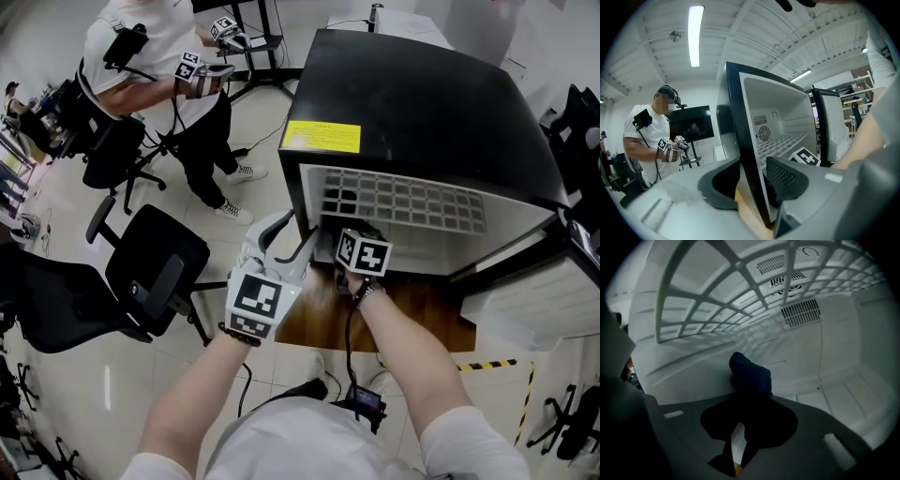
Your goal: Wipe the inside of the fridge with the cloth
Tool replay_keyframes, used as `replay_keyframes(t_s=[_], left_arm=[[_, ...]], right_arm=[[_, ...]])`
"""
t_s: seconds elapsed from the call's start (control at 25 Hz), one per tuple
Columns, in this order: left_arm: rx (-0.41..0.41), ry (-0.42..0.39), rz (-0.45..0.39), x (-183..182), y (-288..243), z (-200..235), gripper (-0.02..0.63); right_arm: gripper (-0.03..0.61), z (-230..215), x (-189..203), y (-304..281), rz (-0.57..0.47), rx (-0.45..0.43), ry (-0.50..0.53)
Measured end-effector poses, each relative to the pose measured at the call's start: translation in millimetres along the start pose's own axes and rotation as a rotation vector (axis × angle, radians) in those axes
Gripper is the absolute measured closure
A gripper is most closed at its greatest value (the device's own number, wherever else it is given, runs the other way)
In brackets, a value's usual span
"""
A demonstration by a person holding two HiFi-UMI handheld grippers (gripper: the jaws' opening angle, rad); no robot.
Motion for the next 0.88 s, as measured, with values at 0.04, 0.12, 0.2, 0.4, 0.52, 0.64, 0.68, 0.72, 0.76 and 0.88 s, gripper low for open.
replay_keyframes(t_s=[0.04,0.12,0.2,0.4,0.52,0.64,0.68,0.72,0.76,0.88], left_arm=[[0.000,-0.001,-0.001,0,0,0,0.440],[0.001,-0.003,-0.002,-1,-1,0,0.442],[0.003,-0.003,-0.003,-1,-1,1,0.443],[0.002,0.012,-0.010,-1,0,2,0.445],[0.000,0.022,-0.015,-1,0,2,0.445],[-0.001,0.022,-0.012,0,-1,2,0.445],[-0.002,0.023,-0.011,0,-1,2,0.445],[-0.001,0.025,-0.009,1,-1,1,0.445],[-0.001,0.028,-0.008,1,-1,0,0.445],[-0.001,0.030,-0.014,0,-1,1,0.446]], right_arm=[[0.494,0,0,-2,-0.007,-0.012,-0.005],[0.494,-1,-2,-2,-0.018,-0.033,-0.014],[0.494,0,1,6,-0.025,-0.046,-0.007],[0.494,11,15,40,-0.068,-0.106,0.060],[0.494,20,24,56,-0.083,-0.154,0.105],[0.494,31,29,66,-0.100,-0.205,0.155],[0.494,34,30,68,-0.104,-0.221,0.176],[0.494,37,31,71,-0.108,-0.233,0.198],[0.494,39,32,73,-0.112,-0.242,0.219],[0.494,44,29,73,-0.129,-0.258,0.278]])
Point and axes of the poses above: the fingertips, and each gripper's own axes: y backward along the fingers, z to its left, x out of its underside, the point moved 10 cm from there along y, backward along the fingers, and after that the axes turned 3 degrees about y, right-handed, at the moved point
